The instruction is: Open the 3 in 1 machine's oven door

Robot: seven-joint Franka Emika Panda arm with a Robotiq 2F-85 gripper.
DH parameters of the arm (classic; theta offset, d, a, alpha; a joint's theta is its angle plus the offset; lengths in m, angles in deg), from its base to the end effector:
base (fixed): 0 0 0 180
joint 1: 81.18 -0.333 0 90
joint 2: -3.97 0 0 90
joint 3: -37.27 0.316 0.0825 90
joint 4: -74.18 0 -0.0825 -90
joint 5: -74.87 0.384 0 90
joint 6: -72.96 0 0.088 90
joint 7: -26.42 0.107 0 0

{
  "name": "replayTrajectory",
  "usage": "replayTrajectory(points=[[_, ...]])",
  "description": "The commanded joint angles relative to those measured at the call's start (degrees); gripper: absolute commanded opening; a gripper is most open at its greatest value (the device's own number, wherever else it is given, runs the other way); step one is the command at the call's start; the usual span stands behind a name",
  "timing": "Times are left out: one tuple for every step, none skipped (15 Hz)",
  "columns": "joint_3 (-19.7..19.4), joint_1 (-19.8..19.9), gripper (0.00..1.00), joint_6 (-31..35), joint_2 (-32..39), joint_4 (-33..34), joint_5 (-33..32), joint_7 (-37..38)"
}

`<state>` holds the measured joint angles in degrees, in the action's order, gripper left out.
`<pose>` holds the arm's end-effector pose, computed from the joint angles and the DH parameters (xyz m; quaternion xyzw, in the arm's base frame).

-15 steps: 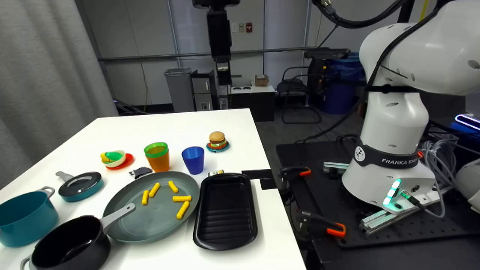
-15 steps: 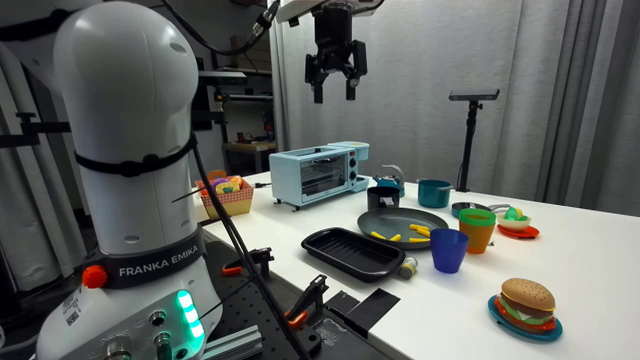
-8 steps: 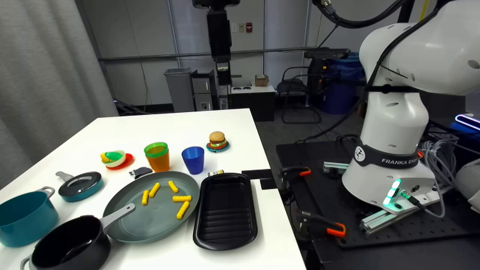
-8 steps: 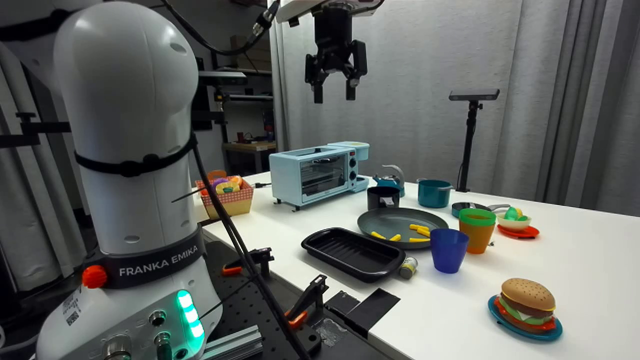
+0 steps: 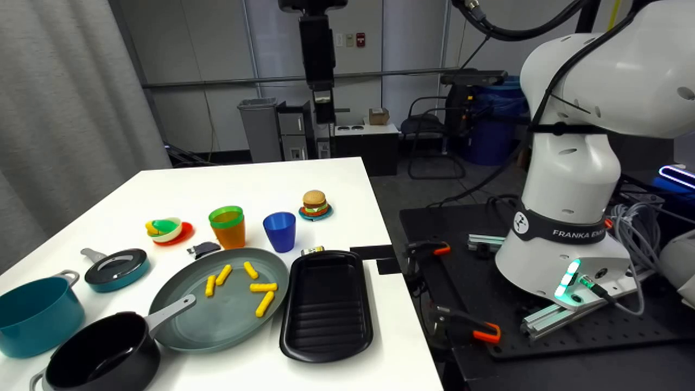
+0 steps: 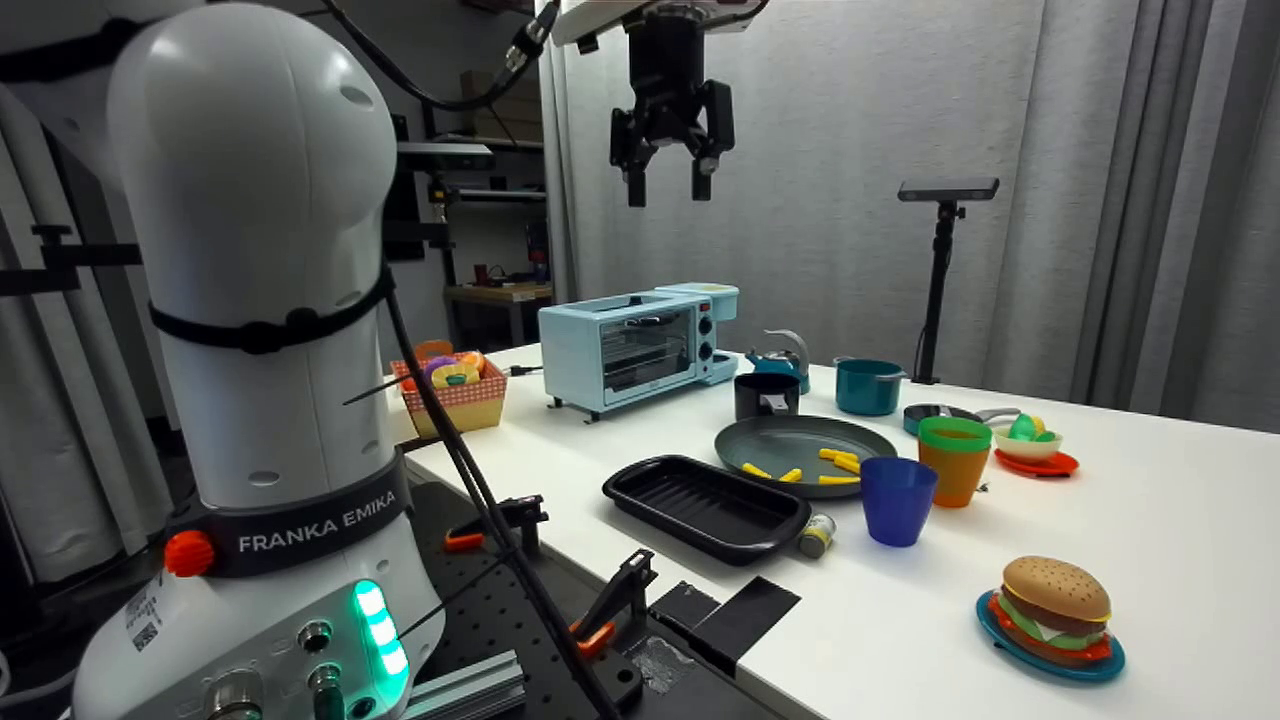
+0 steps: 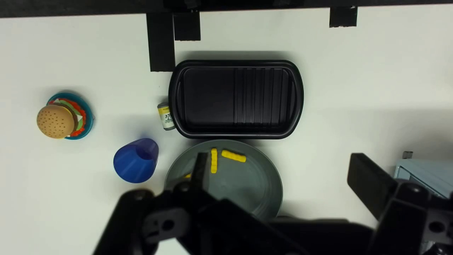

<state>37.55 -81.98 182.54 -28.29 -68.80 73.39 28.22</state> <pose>0.3753 0.0053 0.4769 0.9999 -0.0022 -0.0096 0.0137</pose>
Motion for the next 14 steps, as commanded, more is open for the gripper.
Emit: replayTrajectory(points=[[0.2, 0.2, 1.00, -0.1, 0.0, 0.1, 0.1, -0.1], [0.2, 0.2, 1.00, -0.1, 0.0, 0.1, 0.1, -0.1], [0.2, 0.2, 1.00, -0.1, 0.0, 0.1, 0.1, -0.1], [0.1, 0.2, 1.00, -0.1, 0.2, 0.3, 0.2, -0.4], [0.3, 0.3, 1.00, 0.0, 0.6, 0.7, 0.0, -0.1], [0.2, 0.3, 1.00, 0.0, 1.1, 1.0, -0.1, -0.3], [0.2, 0.3, 1.00, -0.1, 1.6, 1.4, -0.2, -0.5], [0.2, 0.2, 1.00, -0.2, 1.9, 1.7, -0.2, -0.7], [0.1, 0.2, 1.00, -0.1, 2.4, 2.1, -0.1, -0.9], [0.0, 0.2, 1.00, 0.0, 2.9, 2.5, -0.1, -1.0], [-0.1, 0.1, 1.00, 0.2, 3.5, 2.9, -0.1, -1.2], [-0.2, 0.1, 1.00, 0.5, 4.1, 3.3, 0.0, -1.6], [-0.2, 0.0, 1.00, 0.7, 4.7, 3.7, 0.0, -1.8], [-0.3, 0.0, 1.00, 1.1, 5.3, 4.1, 0.1, -2.0]])
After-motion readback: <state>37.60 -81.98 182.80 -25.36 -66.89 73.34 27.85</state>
